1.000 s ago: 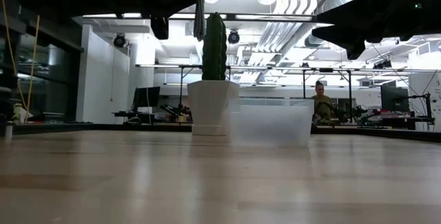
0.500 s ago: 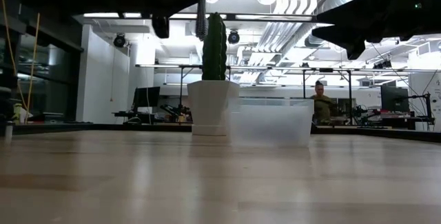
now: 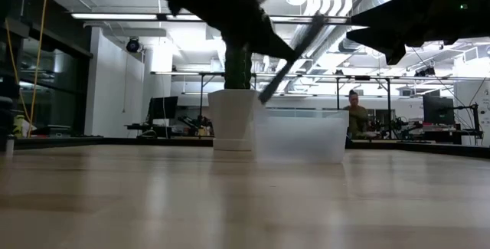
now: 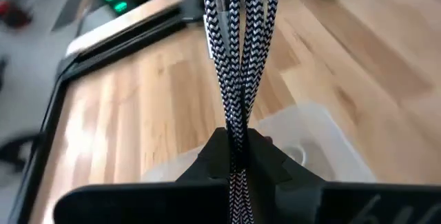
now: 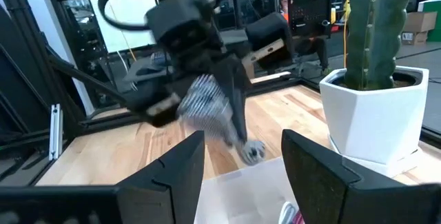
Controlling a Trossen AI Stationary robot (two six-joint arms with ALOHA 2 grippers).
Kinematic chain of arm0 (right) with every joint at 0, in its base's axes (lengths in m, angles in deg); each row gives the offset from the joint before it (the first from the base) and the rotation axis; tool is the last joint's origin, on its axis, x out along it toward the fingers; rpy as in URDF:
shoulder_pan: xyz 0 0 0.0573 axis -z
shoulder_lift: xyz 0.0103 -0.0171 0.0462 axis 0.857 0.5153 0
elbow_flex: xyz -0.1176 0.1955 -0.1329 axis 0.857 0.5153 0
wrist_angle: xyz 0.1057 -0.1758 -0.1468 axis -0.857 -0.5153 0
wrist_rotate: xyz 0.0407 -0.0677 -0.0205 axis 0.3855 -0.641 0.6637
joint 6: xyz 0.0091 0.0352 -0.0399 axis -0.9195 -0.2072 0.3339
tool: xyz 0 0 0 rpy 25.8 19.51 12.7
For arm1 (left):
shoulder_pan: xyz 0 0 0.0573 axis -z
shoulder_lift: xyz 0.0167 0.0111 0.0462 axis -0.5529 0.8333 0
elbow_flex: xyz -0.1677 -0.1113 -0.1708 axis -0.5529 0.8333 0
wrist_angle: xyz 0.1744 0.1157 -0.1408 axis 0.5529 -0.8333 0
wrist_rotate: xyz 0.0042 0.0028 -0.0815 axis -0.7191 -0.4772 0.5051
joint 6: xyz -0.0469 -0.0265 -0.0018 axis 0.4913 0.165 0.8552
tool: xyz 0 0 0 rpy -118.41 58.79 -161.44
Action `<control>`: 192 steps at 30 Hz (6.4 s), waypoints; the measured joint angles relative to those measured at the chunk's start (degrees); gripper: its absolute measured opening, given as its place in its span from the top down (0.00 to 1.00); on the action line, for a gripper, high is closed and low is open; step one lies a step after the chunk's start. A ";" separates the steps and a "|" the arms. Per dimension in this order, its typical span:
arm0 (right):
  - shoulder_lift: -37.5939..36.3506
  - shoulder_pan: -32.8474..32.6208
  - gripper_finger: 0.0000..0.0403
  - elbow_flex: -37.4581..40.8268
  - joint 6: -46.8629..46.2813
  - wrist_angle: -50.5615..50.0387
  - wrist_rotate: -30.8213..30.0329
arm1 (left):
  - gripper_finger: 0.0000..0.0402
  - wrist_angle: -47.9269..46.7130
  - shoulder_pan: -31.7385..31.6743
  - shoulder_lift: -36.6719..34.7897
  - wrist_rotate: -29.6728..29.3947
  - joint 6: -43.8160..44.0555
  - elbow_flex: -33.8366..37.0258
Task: Pick and place USB-C Cables
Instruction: Put the white black charger cable into the transparent bin, then put the black white charger cable into the transparent bin
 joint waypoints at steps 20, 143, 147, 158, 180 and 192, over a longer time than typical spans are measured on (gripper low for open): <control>0.00 -0.01 0.54 0.00 -0.42 0.03 -0.09 | 1.00 -2.47 -2.05 11.67 -1.36 -21.77 -4.17; 33.95 -41.27 0.54 -44.96 -93.94 -99.81 27.10 | 0.62 54.47 5.47 -45.17 0.22 37.17 54.19; 36.75 -43.56 0.54 -44.94 -97.01 -99.79 28.89 | 0.62 54.45 5.47 -45.17 0.22 37.17 54.19; 41.42 -45.46 0.54 -44.92 -101.00 -99.07 31.43 | 0.62 54.43 5.47 -45.17 0.22 37.20 54.19; 48.68 -45.42 0.54 -45.07 -97.02 -94.06 32.65 | 0.62 54.43 5.47 -45.17 0.22 37.19 54.19; 48.83 -45.42 0.84 -45.03 -92.62 -93.11 30.59 | 0.62 54.43 5.47 -45.17 0.20 37.17 54.19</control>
